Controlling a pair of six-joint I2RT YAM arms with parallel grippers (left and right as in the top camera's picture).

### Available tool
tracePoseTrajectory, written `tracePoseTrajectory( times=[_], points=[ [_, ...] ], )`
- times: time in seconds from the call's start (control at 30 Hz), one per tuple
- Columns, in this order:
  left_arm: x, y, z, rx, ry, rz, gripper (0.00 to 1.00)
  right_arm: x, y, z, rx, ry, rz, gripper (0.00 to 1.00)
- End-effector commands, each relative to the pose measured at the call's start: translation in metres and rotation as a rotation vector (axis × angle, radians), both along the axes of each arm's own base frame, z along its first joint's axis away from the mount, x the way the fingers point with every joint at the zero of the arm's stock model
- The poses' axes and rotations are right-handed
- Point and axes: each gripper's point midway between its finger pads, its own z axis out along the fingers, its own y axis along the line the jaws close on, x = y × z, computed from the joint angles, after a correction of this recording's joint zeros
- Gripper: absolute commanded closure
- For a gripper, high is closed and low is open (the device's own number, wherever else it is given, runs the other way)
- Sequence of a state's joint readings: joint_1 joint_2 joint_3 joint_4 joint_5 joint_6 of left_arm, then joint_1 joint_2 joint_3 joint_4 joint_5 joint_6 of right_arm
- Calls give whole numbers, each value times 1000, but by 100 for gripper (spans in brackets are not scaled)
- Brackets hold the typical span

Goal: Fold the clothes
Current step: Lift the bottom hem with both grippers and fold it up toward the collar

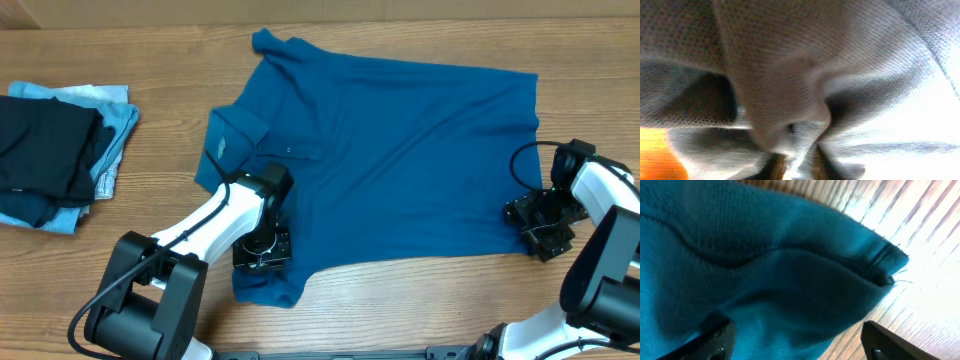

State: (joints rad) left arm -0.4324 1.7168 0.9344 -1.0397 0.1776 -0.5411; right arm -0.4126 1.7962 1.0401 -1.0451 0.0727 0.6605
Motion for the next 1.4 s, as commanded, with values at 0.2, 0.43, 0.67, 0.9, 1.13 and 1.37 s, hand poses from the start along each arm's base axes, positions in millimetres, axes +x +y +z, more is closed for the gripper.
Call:
tracePoseTrajectory(
  times=[0.2,0.43,0.67,0.9,1.13,1.37],
  points=[
    [11,-7,17,-27,-26,-51,94,-9,4,-7,17,31,16,48],
    [16,12,16,76,-57,-102,31,-5,2,-8,6,16,16,39],
    [-8,26,-2,110,-2,-108,19,-1,0,-9,-1,-1,16,37],
    [-5,30,-13,117,-37,-132,0,0,0,-9,-3,-5,16,35],
    [-12,14,-12,21,1,-110,89,0,0,-9,-5,-7,16,34],
    [-9,15,-3,35,8,-114,96,-1,-3,-9,-20,-1,19,39]
  ],
)
